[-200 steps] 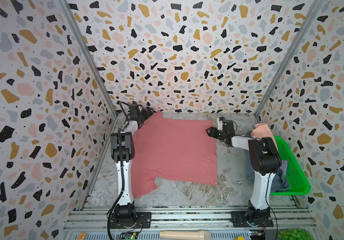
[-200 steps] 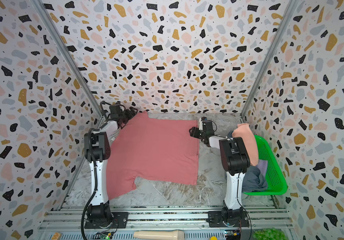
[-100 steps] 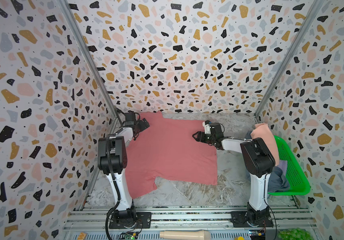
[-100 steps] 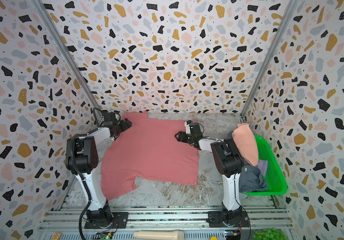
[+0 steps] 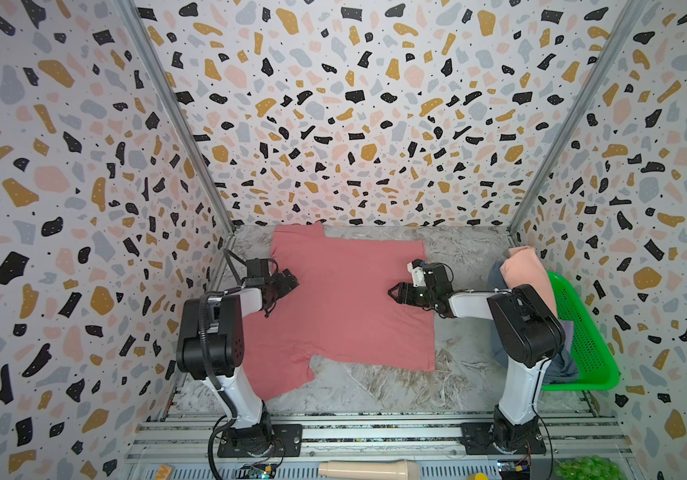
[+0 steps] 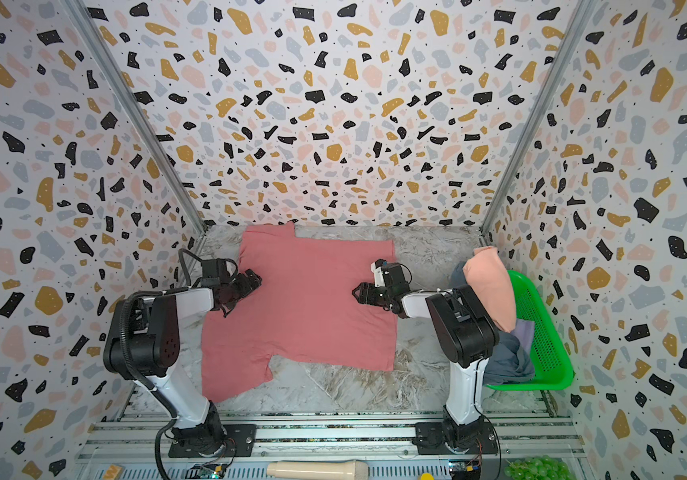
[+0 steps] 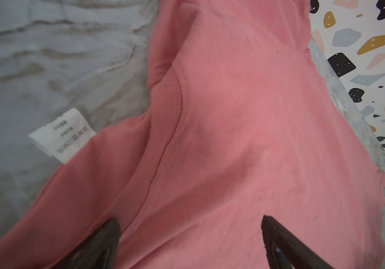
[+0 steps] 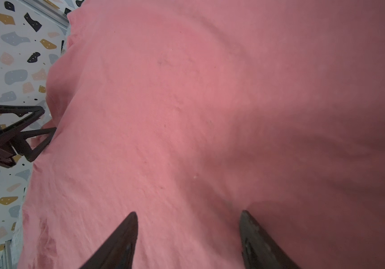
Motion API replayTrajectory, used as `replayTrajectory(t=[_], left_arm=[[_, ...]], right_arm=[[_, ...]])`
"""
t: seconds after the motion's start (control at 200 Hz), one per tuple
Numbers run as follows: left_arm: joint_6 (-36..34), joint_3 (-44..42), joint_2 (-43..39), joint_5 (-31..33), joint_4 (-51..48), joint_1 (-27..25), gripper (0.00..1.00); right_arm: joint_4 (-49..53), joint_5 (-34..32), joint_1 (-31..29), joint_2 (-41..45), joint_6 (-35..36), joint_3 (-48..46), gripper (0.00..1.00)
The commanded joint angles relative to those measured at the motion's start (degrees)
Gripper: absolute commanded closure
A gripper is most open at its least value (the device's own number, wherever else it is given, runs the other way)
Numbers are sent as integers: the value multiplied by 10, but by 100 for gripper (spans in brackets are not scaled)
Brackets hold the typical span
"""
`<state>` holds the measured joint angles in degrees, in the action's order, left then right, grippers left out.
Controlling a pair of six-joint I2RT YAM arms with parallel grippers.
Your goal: Fold and stack the t-shirts
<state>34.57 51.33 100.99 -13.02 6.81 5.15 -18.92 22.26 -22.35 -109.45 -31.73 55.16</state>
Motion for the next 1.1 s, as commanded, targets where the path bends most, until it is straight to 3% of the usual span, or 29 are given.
replayTrajectory(t=[0.0, 0.095, 0.19, 0.335, 0.551, 0.896, 1.091], left_arm=[[11, -42, -44, -13, -10, -3, 3], [3, -32, -82, -45, -3, -4, 3], [-9, 35, -79, -41, -16, -4, 3], [-22, 163, 10, -18, -28, -4, 3], [2, 299, 152, -79, -5, -4, 5], [22, 359, 244, -80, 0, -6, 5], [-2, 372, 290, -24, -55, -7, 5]], right_arm=[[60, -24, 40, 10, 26, -27, 30], [62, -14, 69, 5, 42, -23, 30], [62, -2, 81, -2, 61, -3, 30], [49, 40, 77, -9, 72, 36, 30], [38, 60, 61, -5, 58, 56, 30], [49, 51, 27, 18, 35, 60, 30], [64, 27, 27, 2, 31, 54, 30]])
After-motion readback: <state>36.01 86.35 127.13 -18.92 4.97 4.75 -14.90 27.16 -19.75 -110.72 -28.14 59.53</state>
